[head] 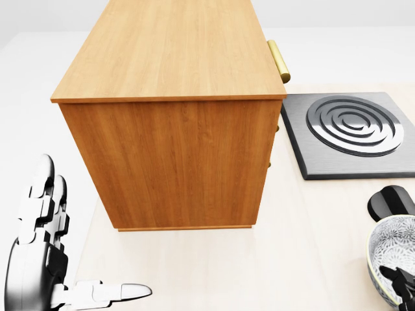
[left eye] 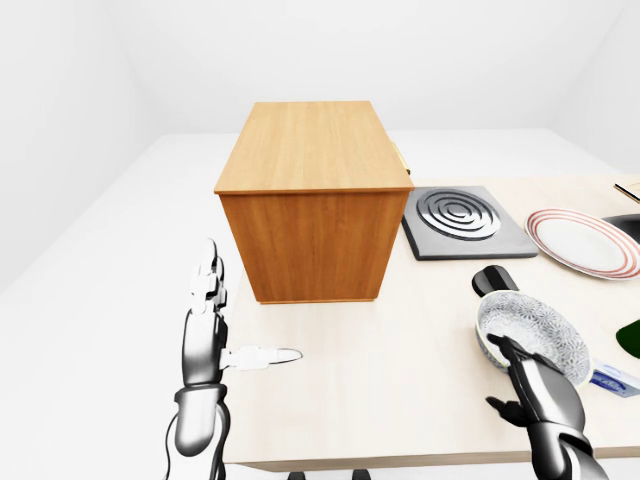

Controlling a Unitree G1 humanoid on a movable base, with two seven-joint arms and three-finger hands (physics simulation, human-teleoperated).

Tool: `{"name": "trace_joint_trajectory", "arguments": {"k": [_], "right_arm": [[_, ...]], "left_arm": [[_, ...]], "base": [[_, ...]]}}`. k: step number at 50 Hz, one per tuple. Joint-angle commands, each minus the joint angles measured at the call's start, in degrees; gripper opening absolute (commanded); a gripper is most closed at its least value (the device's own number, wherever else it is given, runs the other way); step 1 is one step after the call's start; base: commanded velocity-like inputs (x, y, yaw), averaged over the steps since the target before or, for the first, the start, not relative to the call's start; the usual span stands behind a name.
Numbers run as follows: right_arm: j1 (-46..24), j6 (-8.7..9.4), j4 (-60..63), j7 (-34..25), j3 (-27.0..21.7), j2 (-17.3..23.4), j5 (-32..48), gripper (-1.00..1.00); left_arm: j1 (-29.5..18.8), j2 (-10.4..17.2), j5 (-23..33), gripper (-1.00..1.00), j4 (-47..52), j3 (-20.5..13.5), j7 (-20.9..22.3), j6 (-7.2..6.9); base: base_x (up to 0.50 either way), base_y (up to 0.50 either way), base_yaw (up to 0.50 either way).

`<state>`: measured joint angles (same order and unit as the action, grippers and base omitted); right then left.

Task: Put the bowl on the top of the cabinet.

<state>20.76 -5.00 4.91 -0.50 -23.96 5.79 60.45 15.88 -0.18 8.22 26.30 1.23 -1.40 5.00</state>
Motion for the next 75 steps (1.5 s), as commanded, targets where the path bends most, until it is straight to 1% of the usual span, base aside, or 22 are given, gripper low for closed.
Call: {"name": "trace_joint_trajectory", "arguments": {"k": [1,17,22,31,38,43,45,47,49,50,52,53,54,55,56,58,60,62,63,67,72,75], "right_arm": [[0.48,0.0,-0.53,-0.75,0.34,0.06,-0.87,-1.0],[0.17,0.0,2.74,-3.28,-1.32,-0.29,-2.18,-1.0],[-0.64,0.0,9.83,-8.41,-4.01,-1.16,-4.56,-1.0],[-4.06,0.0,27.86,-24.5,-10.54,-2.95,-12.89,-1.0],[-9.8,0.0,34.79,-32.2,-12.24,-0.27,-16.13,-1.0],[-19.22,0.0,29.96,-32.25,-9.3,7.99,-13.68,-1.0],[-25.13,0.0,25.05,-31.01,-7.33,13.01,-11.77,-1.0],[-29.73,2.82,21.89,-31.57,-5.24,16.48,-12.81,-1.0],[-33.97,3.51,15.91,-28.65,-3.0,20.43,-11.1,-1.0],[-36.02,4.91,13.86,-28.98,-2.05,21.36,-12.12,-1.0],[-42.35,4.11,3.16,-24.32,1.72,25.28,-9.71,-1.0],[-45.41,5.83,-0.24,-25.6,2.9,25.59,-11.7,-1.0],[-47.58,6.2,-3.64,-24.75,4.11,26.65,-11.54,-1.0],[-53.02,4.63,-11.46,-21.56,6.27,29.36,-10.06,-1.0],[-55.97,5.97,-14.17,-22.59,6.94,29.8,-11.18,-1.0],[-66.12,3.81,-28.36,-18.34,10.47,32.77,-10.05,-1.0],[-74.18,3.11,-38.73,-16.74,12.6,33.67,-10.56,-1.0],[-82.06,0.25,-50.18,-12.71,15.49,34.71,-8.5,-1.0],[-88.76,0.0,-59.16,-11.1,16.88,34.57,-7.72,-1.0],[-101.1,0.0,-74.52,-4.93,20.69,33.96,-3.55,-1.0],[-106.8,0.07,-78.31,-4.5,21.68,32.42,-1.22,-1.0],[-110.07,1.77,-79.93,-3.54,22.49,30.64,1.13,-1.0]], "left_arm": [[-0.05,0.01,0.03,1.0,0.19,0.05,-0.13,0.0],[-0.36,0.02,-0.07,1.0,-0.28,-0.07,-0.1,0.0],[-0.22,0.07,-0.02,1.0,-0.33,0.06,-0.02,0.0],[-0.08,0.09,-0.08,1.0,-0.26,0.09,0.14,0.0],[0.05,0.15,-0.12,1.0,-0.35,0.18,0.28,0.0],[0.03,0.16,-0.23,1.0,-0.49,0.14,0.46,0.0],[-0.08,0.14,-0.22,1.0,-0.7,0.08,0.45,0.0],[-0.14,0.12,-0.26,1.0,-0.55,0.07,0.49,0.0],[-0.16,0.09,-0.22,1.0,-0.53,0.11,0.47,0.0],[-0.19,0.09,-0.21,1.0,-0.51,0.11,0.46,0.0],[-0.31,0.08,-0.18,1.0,-0.53,0.08,0.4,0.0],[-0.35,0.09,-0.22,1.0,-0.49,0.04,0.38,0.0],[-0.4,0.08,-0.24,1.0,-0.48,0.01,0.36,0.0],[-0.5,0.04,-0.17,1.0,-0.52,-0.02,0.3,0.0],[-0.55,0.03,-0.15,1.0,-0.47,-0.01,0.27,0.0],[-0.74,0.01,-0.11,1.0,-0.54,-0.01,0.2,0.0],[-0.89,-0.01,-0.11,1.0,-0.37,0.01,0.17,0.0],[-1.06,-0.03,-0.08,1.0,-0.37,-0.07,0.03,0.0],[-1.18,-0.04,-0.04,1.0,-0.54,-0.1,-0.04,0.0],[-1.44,-0.03,-0.01,1.0,-0.83,-0.21,-0.21,0.0],[-1.83,0.01,-0.19,1.0,-1.27,-0.46,-0.28,0.0],[-1.86,0.01,-0.29,1.0,-1.48,-0.53,-0.25,0.0]], "base": [[0.0,0.0,0.0],[0.0,0.0,0.0],[0.0,0.0,0.0],[0.0,0.0,0.0],[0.0,0.0,0.0],[0.0,0.0,0.0],[0.0,0.0,0.0],[0.0,0.0,0.0],[0.0,0.0,0.0],[0.0,0.0,0.0],[0.0,0.0,0.0],[0.0,0.0,0.0],[0.0,0.0,0.0],[0.0,0.0,0.0],[0.0,0.0,0.0],[0.0,0.0,0.0],[0.0,0.0,0.0],[0.0,0.0,0.0],[0.0,0.0,0.0],[0.0,0.0,0.0],[0.0,0.0,0.0],[0.0,0.0,0.0]]}}
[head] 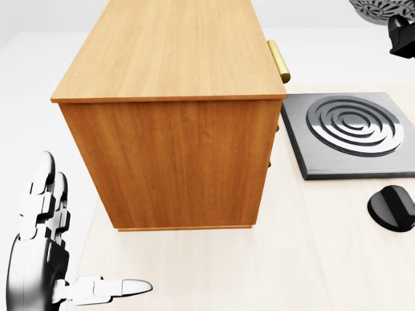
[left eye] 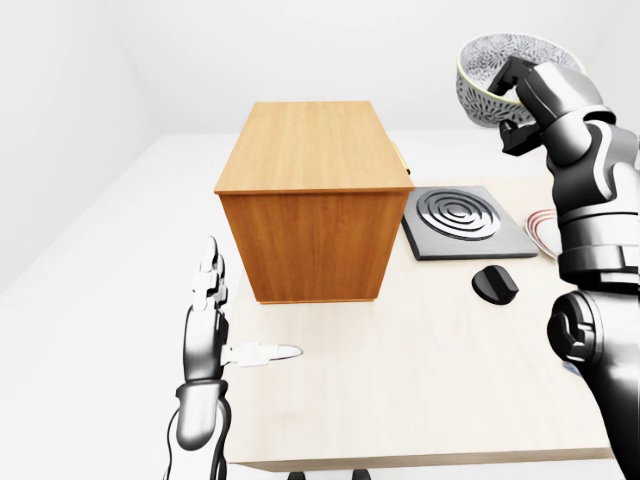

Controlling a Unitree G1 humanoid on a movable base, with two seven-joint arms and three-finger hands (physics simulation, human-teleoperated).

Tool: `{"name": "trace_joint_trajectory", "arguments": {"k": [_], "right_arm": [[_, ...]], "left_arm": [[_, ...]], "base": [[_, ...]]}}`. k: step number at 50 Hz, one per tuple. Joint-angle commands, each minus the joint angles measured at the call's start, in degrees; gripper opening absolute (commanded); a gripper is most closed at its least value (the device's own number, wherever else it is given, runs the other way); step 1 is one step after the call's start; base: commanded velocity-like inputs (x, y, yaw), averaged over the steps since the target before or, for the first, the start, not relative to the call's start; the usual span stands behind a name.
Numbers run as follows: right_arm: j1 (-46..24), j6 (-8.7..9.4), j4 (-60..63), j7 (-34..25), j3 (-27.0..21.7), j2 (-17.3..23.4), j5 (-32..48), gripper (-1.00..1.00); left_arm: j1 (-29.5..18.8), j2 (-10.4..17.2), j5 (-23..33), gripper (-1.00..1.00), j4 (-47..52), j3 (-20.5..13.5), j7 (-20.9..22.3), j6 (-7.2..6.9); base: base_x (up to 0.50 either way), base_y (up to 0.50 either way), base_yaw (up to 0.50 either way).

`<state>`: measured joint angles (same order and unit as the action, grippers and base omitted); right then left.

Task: Put the bowl on the top of the cabinet.

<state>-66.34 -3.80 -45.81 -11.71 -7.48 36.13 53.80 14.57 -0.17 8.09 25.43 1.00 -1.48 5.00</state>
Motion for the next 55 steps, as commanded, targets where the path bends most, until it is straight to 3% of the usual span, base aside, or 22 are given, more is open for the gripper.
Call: {"name": "trace_joint_trajectory", "arguments": {"k": [1,6,8,15,16,17,18,19,20,30,55], "right_arm": [[-23.54,1.14,-29.45,8.02,6.03,-0.13,8.35,-1.0],[-27.8,3.98,-30.54,8.84,6.71,-3.76,11.83,-1.0],[-28.82,3.36,-30.69,8.47,6.57,-5.04,12.42,-1.0],[-31.37,5.47,-30.93,7.38,6.68,-10.38,14.23,-1.0],[-31.35,4.7,-30.92,7.47,6.2,-10.34,13.82,-1.0],[-31.25,6.75,-31.13,6.53,7.0,-10.48,15.03,-1.0],[-31.89,5.6,-31.0,8.02,6.85,-11.46,14.95,-1.0],[-33.14,7.96,-31.0,6.66,6.94,-14.43,14.93,-1.0],[-33.38,8.17,-30.93,6.48,6.74,-14.97,14.7,-1.0],[-35.09,8.41,-30.75,7.24,7.5,-21.13,14.41,-1.0],[-34.26,8.01,-29.83,7.73,9.48,-29.65,13.82,-1.0]], "left_arm": [[-0.55,0.0,-0.18,1.0,-0.63,-0.31,-0.17,0.0],[-0.52,0.01,-0.33,1.0,-0.54,-0.35,-0.05,0.0],[-0.45,0.02,-0.36,1.0,-0.35,-0.29,0.05,0.0],[-0.59,0.07,-0.65,1.0,-0.68,-0.4,0.29,0.0],[-0.67,0.09,-0.76,1.0,-0.91,-0.5,0.31,0.0],[-0.65,0.09,-0.8,1.0,-0.8,-0.49,0.37,0.0],[-0.63,0.09,-0.82,1.0,-0.73,-0.46,0.44,0.0],[-0.64,0.08,-0.82,1.0,-0.7,-0.39,0.51,0.0],[-0.64,0.07,-0.83,1.0,-0.69,-0.39,0.53,0.0],[-0.54,0.14,-1.08,1.0,-1.14,-0.44,0.83,0.0],[0.11,0.16,-1.15,1.0,-1.09,-0.14,1.51,0.0]], "base": [[0.0,0.0,0.0],[0.0,0.0,0.0],[0.0,0.0,0.0],[0.0,0.0,0.0],[0.0,0.0,0.0],[0.0,0.0,0.0],[0.0,0.0,0.0],[0.0,0.0,0.0],[0.0,0.0,0.0],[0.0,0.0,0.0],[0.0,0.0,0.0]]}}
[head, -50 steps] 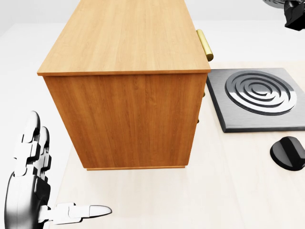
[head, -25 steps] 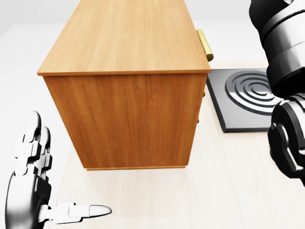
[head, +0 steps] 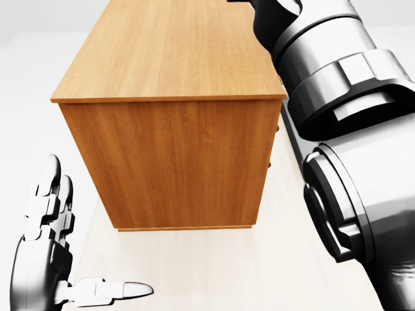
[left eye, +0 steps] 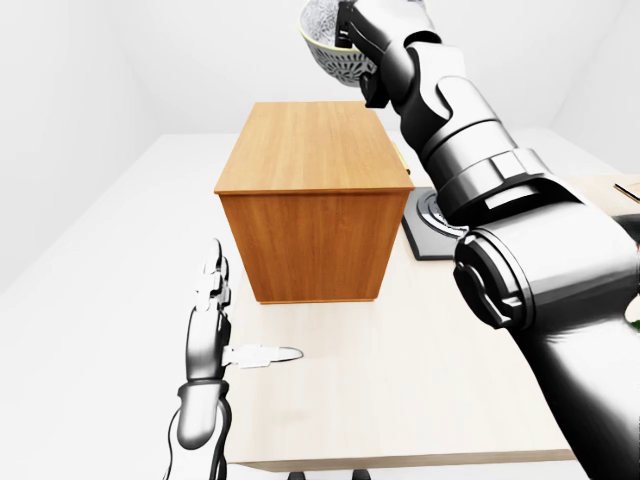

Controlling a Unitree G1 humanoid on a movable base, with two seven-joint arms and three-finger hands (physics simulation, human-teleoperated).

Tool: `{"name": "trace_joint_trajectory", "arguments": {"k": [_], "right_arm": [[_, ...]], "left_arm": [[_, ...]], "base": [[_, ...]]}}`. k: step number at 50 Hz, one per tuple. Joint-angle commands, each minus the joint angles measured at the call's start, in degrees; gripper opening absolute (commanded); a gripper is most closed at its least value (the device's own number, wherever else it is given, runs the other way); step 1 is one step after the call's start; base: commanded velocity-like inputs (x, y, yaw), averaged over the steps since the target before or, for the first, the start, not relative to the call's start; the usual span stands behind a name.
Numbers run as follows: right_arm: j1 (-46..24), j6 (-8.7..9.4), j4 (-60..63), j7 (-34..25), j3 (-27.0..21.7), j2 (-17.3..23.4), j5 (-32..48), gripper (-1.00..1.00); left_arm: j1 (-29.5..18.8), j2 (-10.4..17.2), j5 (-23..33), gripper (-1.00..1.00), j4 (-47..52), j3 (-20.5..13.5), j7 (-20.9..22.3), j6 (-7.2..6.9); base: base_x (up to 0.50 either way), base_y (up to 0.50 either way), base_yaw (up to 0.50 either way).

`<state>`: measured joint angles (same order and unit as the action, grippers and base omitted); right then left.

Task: Put the bowl on the top of the cabinet.

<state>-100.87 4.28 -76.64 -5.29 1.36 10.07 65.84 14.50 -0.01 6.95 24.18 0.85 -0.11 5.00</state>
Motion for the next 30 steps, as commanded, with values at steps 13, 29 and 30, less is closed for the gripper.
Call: {"name": "trace_joint_trajectory", "arguments": {"k": [13,29,30], "right_arm": [[3.8,-0.85,1.17,2.57,1.66,-6.25,1.5,-1.0],[7.31,-1.43,1.16,3.69,2.25,-7.5,1.65,-1.0],[7.65,-1.46,1.14,3.81,2.24,-7.49,1.64,-1.0]], "left_arm": [[0.22,0.03,-0.17,1.0,-0.21,-0.01,0.31,0.0],[-0.12,-0.09,-0.25,1.0,0.09,-0.23,0.2,0.0],[-0.15,-0.1,-0.23,1.0,0.01,-0.28,0.14,0.0]], "base": [[0.0,0.0,0.0],[0.0,0.0,0.0],[0.0,0.0,0.0]]}}
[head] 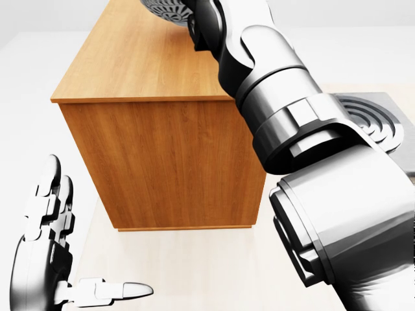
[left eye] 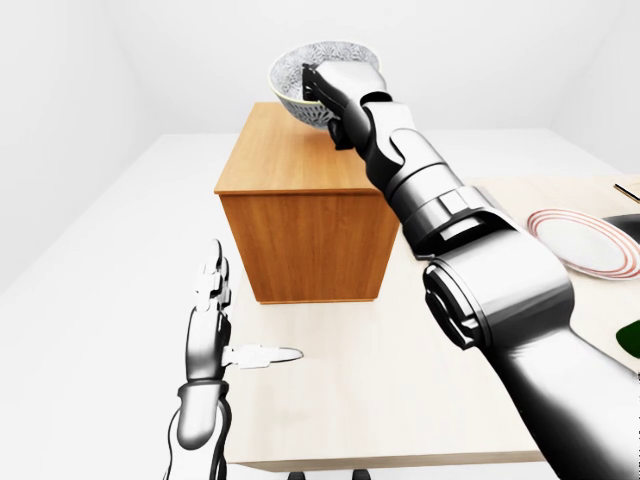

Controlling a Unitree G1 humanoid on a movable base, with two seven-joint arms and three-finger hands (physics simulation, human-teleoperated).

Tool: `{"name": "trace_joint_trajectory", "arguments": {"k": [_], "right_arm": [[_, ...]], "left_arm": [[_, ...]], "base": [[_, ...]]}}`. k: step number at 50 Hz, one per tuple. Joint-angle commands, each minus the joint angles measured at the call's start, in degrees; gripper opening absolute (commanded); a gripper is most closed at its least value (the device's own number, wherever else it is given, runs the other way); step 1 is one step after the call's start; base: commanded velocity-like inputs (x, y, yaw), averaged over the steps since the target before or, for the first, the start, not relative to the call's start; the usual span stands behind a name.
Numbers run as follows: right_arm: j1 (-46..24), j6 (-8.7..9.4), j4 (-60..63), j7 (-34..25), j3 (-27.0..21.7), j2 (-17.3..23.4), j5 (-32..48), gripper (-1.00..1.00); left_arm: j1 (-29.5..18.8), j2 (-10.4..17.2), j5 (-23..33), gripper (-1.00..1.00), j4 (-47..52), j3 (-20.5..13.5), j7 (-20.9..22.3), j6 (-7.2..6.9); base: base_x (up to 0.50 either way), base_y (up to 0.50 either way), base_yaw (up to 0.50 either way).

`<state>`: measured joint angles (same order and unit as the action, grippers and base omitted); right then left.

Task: Put the bowl on the top of the cabinet.

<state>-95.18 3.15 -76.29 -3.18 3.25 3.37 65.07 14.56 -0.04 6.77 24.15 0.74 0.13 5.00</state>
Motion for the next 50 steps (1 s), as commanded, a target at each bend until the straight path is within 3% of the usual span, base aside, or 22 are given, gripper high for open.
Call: {"name": "trace_joint_trajectory", "arguments": {"k": [1,23,24,25,50], "right_arm": [[2.25,-0.35,0.77,1.81,0.36,-0.76,2.44,-1.0],[3.73,-0.02,0.64,2.17,0.29,-0.43,2.47,-1.0],[3.79,0.02,0.63,2.13,0.34,-0.4,2.52,-0.7],[3.8,0.38,0.6,1.81,0.17,-0.38,2.35,1.0],[-2.03,0.36,0.68,-1.39,0.02,3.17,3.63,1.0]], "left_arm": [[-0.22,-0.06,-0.03,1.0,-0.05,-0.18,-0.12,0.0],[-0.03,-0.03,0.06,1.0,0.05,0.0,-0.04,0.0],[0.0,-0.03,0.06,1.0,0.16,0.02,-0.02,0.0],[0.02,-0.02,0.05,1.0,0.13,0.03,0.0,0.0],[0.16,0.02,-0.03,1.0,-0.08,0.04,0.1,0.0]], "base": [[0.0,0.0,0.0],[0.0,0.0,0.0],[0.0,0.0,0.0],[0.01,0.0,0.0],[0.0,0.0,0.0]]}}
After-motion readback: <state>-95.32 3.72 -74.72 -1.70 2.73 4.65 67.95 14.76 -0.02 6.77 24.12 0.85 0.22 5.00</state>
